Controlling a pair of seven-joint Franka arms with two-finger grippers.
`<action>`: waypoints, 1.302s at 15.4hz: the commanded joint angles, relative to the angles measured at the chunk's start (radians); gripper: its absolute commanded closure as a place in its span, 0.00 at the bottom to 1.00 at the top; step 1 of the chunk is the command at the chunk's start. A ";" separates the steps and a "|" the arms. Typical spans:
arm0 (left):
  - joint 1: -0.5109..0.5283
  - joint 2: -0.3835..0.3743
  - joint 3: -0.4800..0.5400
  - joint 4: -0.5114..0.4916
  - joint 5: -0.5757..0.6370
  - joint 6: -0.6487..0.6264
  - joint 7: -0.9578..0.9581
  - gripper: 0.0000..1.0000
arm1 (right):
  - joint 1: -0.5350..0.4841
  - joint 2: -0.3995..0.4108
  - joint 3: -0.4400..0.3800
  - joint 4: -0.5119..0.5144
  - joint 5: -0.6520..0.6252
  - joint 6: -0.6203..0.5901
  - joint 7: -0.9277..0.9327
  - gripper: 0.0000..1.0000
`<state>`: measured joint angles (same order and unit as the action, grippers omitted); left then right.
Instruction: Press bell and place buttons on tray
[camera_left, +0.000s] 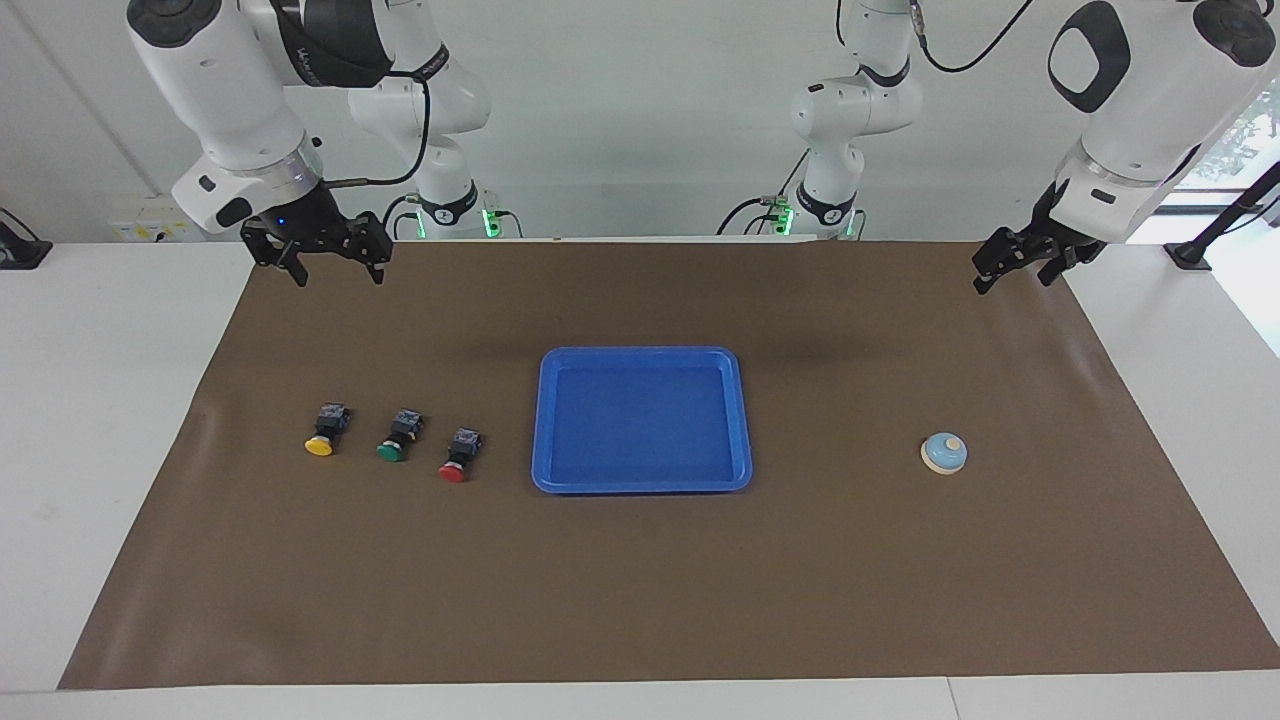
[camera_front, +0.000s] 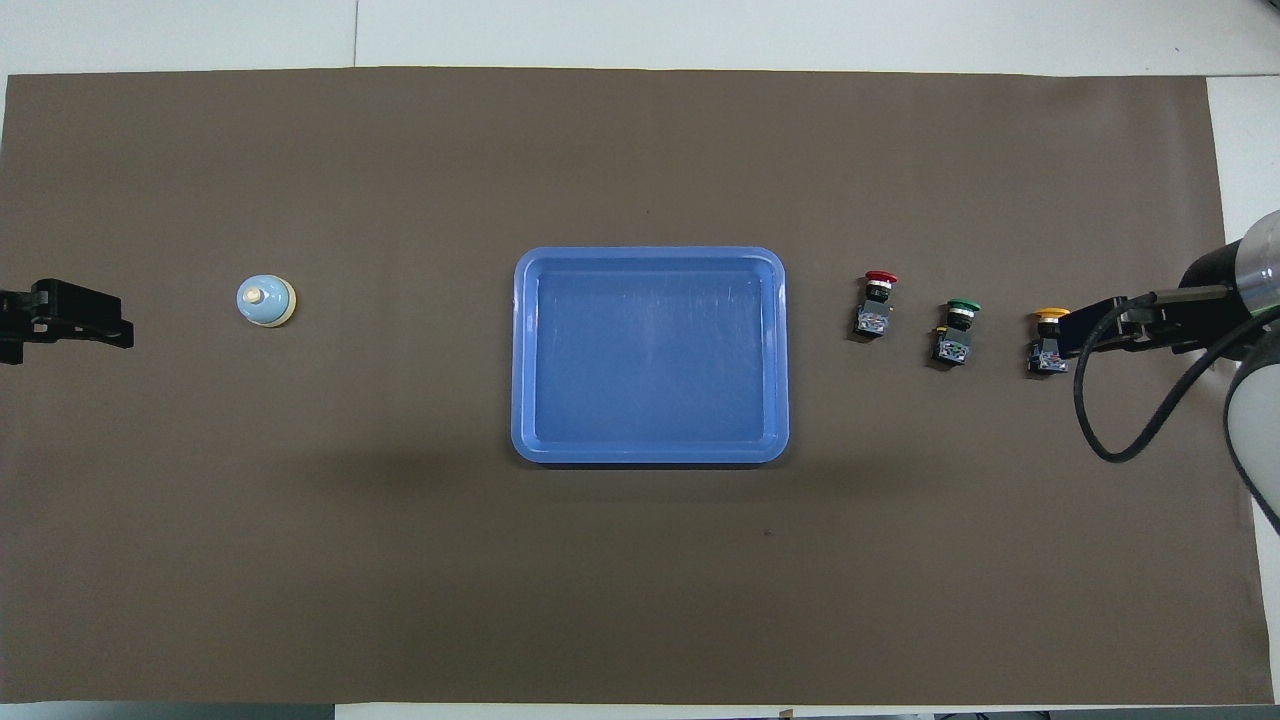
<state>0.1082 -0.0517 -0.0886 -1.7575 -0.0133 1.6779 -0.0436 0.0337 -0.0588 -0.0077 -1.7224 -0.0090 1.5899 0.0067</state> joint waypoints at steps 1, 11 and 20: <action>-0.002 -0.043 0.007 -0.132 -0.008 0.101 0.010 0.64 | -0.009 -0.012 0.002 -0.006 0.003 -0.004 -0.024 0.00; 0.007 0.173 0.012 -0.189 -0.007 0.399 0.001 1.00 | -0.009 -0.012 0.002 -0.006 0.003 -0.005 -0.024 0.00; 0.004 0.279 0.012 -0.163 -0.007 0.519 -0.009 1.00 | -0.009 -0.012 0.002 -0.006 0.003 -0.005 -0.024 0.00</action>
<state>0.1114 0.1978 -0.0771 -1.9407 -0.0133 2.1631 -0.0455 0.0337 -0.0588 -0.0077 -1.7224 -0.0090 1.5899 0.0067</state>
